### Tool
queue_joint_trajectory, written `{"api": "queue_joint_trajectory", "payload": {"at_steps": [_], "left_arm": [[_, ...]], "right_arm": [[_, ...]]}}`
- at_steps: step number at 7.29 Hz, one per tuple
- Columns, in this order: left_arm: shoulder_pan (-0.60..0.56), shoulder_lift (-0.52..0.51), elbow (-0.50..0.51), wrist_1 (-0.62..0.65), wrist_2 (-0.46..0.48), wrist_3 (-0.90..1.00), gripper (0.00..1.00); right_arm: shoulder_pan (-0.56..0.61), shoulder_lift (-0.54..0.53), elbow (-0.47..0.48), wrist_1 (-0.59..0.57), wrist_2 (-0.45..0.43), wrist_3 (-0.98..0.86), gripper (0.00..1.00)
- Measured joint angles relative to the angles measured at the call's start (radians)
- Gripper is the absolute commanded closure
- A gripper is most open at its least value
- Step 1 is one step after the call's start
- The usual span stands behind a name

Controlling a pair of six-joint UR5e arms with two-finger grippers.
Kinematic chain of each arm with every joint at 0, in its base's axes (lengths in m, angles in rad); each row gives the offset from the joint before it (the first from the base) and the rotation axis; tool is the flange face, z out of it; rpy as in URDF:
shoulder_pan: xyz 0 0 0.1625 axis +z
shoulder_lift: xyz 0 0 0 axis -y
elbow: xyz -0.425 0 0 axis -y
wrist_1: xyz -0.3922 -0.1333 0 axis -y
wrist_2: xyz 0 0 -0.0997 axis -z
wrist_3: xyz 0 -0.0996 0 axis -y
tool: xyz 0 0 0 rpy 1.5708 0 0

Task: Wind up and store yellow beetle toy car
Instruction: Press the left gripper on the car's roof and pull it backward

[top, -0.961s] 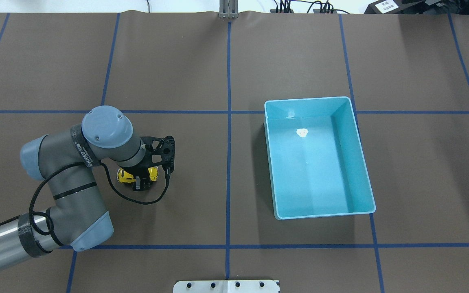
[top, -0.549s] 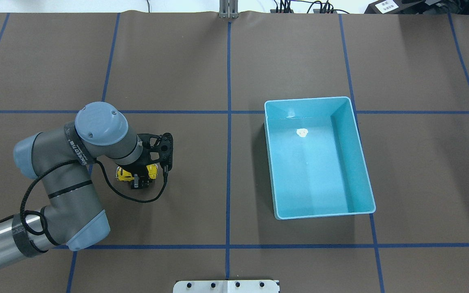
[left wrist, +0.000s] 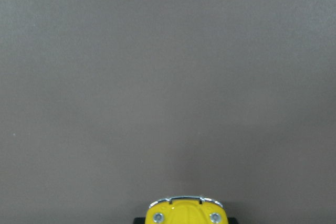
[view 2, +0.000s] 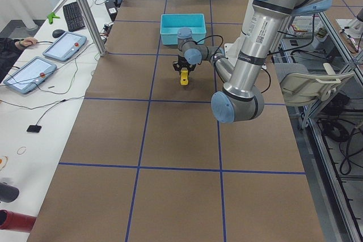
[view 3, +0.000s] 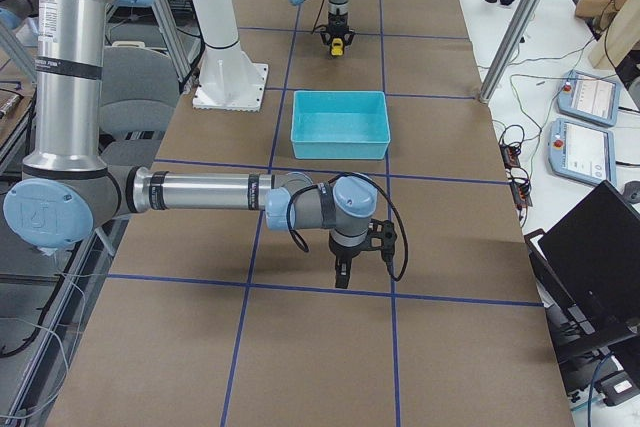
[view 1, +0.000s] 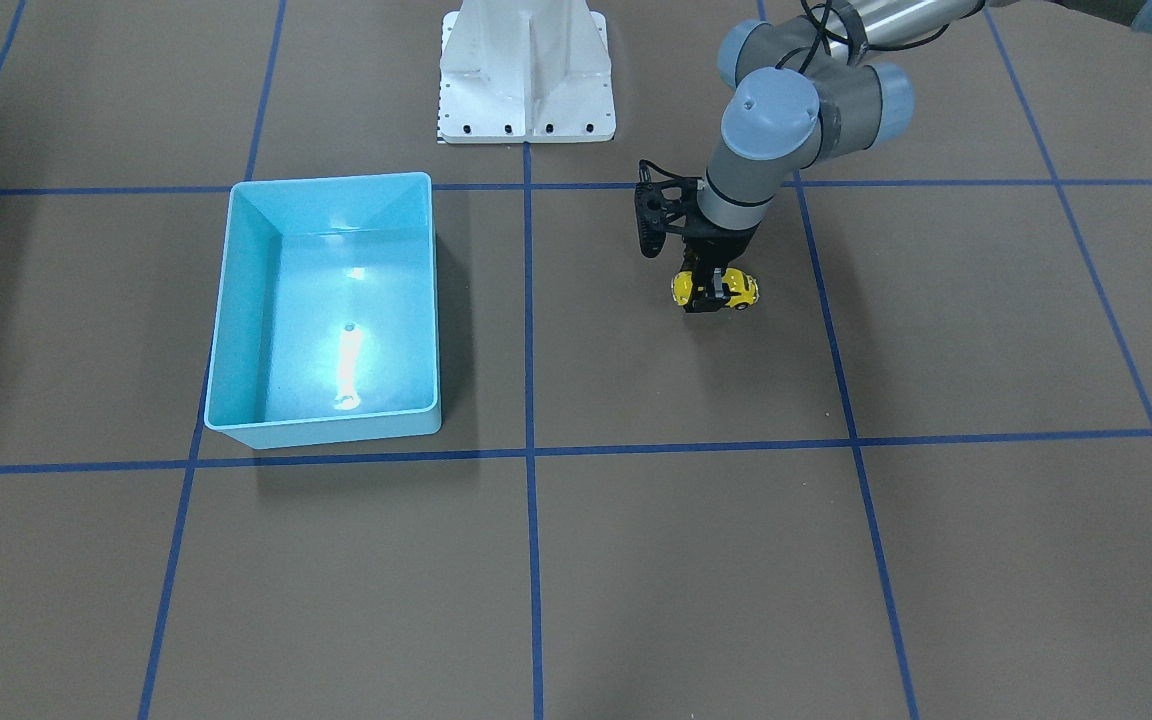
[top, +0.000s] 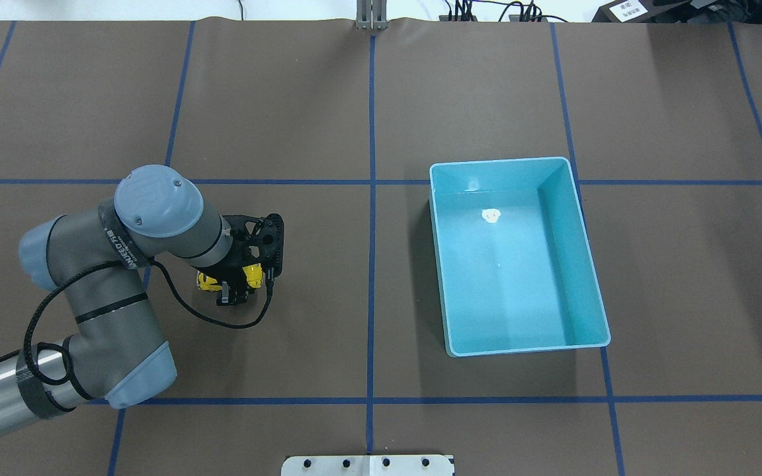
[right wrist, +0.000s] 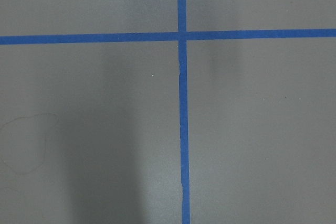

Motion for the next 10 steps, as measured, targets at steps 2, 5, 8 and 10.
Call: {"api": "queue_joint_trajectory", "payload": {"at_steps": [2,5,8,10], "left_arm": [[0.004,0.000,0.002,-0.016,-0.001,0.025,0.61],[0.001,0.025,0.008,-0.099,-0.002,0.065,0.61],[-0.001,0.046,0.015,-0.129,-0.002,0.069,0.61],[-0.001,0.052,0.030,-0.149,-0.002,0.068,0.61]], "right_arm": [[0.000,0.000,0.000,0.000,0.000,0.000,0.00],[0.000,-0.001,0.000,0.000,0.000,-0.001,0.00],[0.000,0.000,0.000,0.000,0.000,-0.001,0.00],[0.000,0.000,0.000,0.000,0.000,-0.002,0.00]]}}
